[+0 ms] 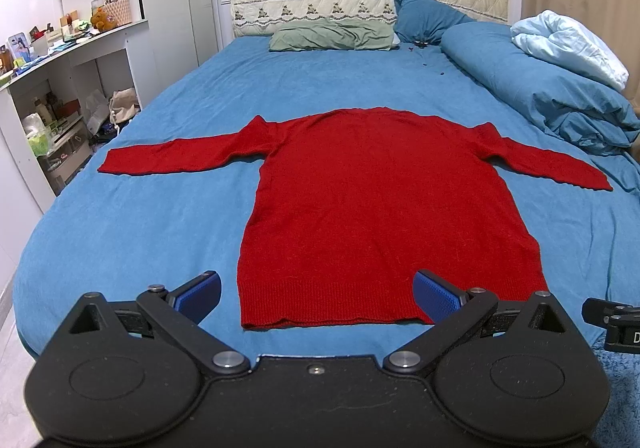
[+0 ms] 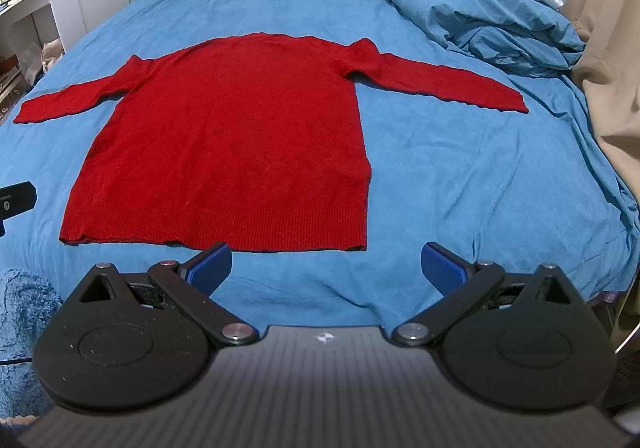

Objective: Fold small clothes
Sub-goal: 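Grasp the sweater sleeve cuff with the right gripper and lift it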

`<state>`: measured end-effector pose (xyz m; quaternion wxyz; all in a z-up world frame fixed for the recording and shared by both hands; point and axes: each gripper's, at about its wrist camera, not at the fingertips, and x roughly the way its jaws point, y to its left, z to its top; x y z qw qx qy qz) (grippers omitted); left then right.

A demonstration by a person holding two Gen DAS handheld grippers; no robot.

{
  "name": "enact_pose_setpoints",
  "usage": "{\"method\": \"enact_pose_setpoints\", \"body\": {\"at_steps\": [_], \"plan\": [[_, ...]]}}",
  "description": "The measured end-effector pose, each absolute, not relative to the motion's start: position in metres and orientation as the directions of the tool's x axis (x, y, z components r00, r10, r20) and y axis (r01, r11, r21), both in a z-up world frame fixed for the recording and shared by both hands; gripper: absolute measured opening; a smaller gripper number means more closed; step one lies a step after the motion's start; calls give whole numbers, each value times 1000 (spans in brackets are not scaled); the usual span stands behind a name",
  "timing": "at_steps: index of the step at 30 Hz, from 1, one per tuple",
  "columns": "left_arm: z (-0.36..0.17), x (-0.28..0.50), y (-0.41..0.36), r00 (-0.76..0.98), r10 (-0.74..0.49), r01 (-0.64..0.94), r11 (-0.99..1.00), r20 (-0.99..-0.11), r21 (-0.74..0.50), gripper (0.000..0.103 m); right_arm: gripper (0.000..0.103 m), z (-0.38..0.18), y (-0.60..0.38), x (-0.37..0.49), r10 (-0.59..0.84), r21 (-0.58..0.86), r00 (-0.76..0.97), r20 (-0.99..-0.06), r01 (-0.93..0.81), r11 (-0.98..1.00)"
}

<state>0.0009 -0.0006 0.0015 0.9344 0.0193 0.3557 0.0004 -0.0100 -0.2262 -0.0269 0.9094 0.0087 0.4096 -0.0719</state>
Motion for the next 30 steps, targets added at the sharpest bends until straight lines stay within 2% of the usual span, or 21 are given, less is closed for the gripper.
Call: {"method": "enact_pose_setpoints", "body": {"at_steps": [15,19,23,27,30], "plan": [[3,5,6,726,26,-30,1000,-687,6,103,103,-29,-226,-8,-123,-44,652,-748,136,990],[14,10,4,743,43,-33,999,-668,28,103,103,-24,-231,-2,-117,-39,657,-745,133,990],[43,42,-11,775,30,1,999,-632,48,103,103,-4,-252,15,-113,-14,682,-723,150,989],[83,96,-41,832,-46,91,994,-553,55,103,103,23,-293,44,-101,44,715,-692,181,982],[100,151,-76,850,-65,147,982,-522,117,103,103,38,-337,75,-96,112,730,-676,231,966]]}}
